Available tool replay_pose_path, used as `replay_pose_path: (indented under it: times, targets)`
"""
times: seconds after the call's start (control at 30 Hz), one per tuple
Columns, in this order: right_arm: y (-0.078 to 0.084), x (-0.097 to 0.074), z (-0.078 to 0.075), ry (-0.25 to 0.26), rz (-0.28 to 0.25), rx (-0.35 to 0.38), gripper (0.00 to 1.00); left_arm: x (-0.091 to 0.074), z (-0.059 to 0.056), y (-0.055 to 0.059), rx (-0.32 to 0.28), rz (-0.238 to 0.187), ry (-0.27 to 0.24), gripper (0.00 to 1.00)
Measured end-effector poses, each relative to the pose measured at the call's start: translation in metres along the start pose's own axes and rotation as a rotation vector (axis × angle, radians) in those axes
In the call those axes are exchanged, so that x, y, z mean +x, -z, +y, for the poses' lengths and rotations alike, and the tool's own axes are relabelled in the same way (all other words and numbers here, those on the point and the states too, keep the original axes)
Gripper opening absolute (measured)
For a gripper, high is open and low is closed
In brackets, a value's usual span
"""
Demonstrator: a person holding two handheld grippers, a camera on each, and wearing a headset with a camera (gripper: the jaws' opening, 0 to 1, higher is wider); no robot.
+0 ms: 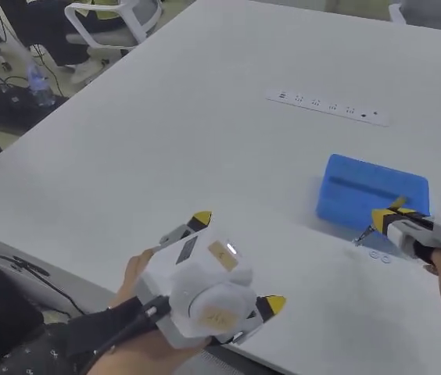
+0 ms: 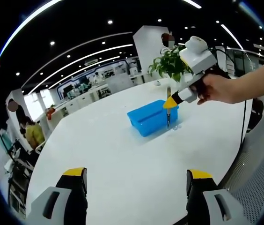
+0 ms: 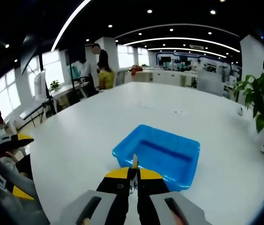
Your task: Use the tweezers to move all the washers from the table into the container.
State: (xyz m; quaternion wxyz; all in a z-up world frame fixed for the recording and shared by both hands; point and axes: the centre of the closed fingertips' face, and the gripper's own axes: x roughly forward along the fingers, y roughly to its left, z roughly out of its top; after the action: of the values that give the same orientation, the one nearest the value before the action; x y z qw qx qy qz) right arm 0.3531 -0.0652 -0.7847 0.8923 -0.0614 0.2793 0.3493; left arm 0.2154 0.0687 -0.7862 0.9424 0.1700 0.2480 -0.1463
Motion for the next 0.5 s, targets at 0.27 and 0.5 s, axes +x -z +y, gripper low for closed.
replay_pose_path:
  times: [0.27, 0.5]
  targets:
    - [-0.008, -0.008, 0.007, -0.014, -0.016, -0.016, 0.01, 0.0, 0.002, -0.001, -0.005, -0.007, -0.006, 0.9]
    - [-0.014, -0.011, 0.01, -0.023, -0.022, -0.039, 0.01, -0.001, 0.004, -0.001, -0.014, -0.008, -0.017, 0.9]
